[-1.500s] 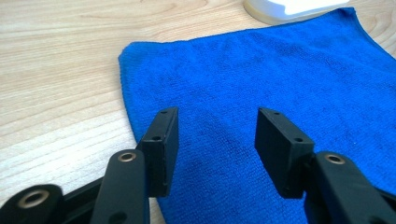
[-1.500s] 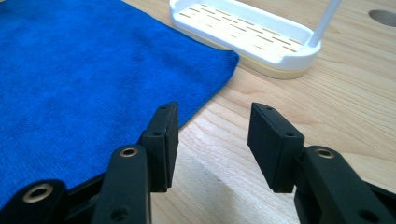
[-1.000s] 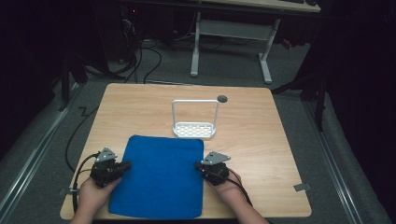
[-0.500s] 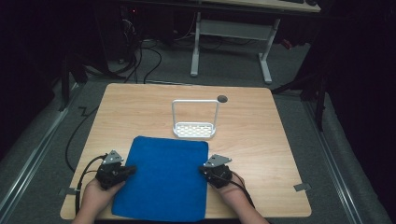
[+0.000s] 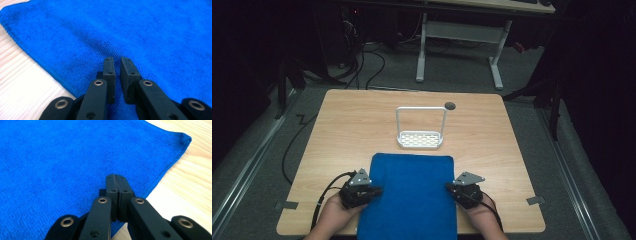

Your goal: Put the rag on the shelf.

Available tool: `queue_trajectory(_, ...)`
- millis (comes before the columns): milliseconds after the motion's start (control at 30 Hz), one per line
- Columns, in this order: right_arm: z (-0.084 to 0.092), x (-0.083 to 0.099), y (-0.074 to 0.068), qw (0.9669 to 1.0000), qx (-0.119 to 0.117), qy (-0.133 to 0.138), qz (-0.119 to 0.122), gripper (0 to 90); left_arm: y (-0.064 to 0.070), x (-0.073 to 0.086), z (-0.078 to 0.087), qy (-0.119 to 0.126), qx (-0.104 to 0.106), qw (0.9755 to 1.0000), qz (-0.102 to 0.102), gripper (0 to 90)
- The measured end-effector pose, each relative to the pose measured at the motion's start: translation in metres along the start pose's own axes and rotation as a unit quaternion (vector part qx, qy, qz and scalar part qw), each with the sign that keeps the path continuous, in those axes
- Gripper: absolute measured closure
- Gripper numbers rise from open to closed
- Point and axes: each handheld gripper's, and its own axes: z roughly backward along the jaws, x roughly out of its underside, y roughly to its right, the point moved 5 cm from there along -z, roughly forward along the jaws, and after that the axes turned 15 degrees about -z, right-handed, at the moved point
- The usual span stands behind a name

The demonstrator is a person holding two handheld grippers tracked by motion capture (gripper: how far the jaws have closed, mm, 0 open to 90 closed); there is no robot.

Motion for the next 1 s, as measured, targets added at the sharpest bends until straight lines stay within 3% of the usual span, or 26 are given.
queue_trajectory(133,0.015,0.010,0.022,0.9997,0.023,0.005,-0.010,90.0,0.013,-0.010,-0.009,0.011,0.017,0.9998,-0.003,82.9)
queue_trajectory(200,0.016,0.011,0.025,0.9995,0.027,0.006,-0.013,90.0,0.017,-0.012,-0.012,0.017,0.025,0.9995,-0.003,82.6)
queue_trajectory(267,0.020,0.012,0.037,0.9989,0.037,0.009,-0.028,90.0,0.022,-0.016,-0.015,0.021,0.031,0.9992,-0.010,81.4)
queue_trajectory(500,0.018,0.009,0.037,0.9988,0.040,0.007,-0.027,90.0,0.021,-0.014,-0.016,0.031,0.029,0.9991,-0.004,81.2)
queue_trajectory(800,0.006,0.000,0.029,0.9996,0.022,0.009,-0.015,89.4,0.010,-0.002,-0.004,0.034,0.026,0.9983,0.039,79.5)
queue_trajectory(900,0.011,-0.003,0.027,0.9991,0.007,0.035,-0.022,83.0,0.001,-0.002,0.005,0.047,-0.002,0.9979,0.045,72.0)
queue_trajectory(933,0.011,-0.003,0.027,0.9991,0.007,0.035,-0.022,83.0,0.001,-0.002,0.005,0.047,-0.002,0.9979,0.045,70.3)
queue_trajectory(967,0.015,-0.004,0.029,0.9982,0.009,0.053,-0.025,80.7,-0.008,-0.003,0.011,0.061,-0.026,0.9960,0.061,68.7)
queue_trajectory(1000,0.017,-0.004,0.030,0.9978,0.009,0.058,-0.029,79.6,-0.008,-0.003,0.011,0.061,-0.026,0.9960,0.061,67.7)
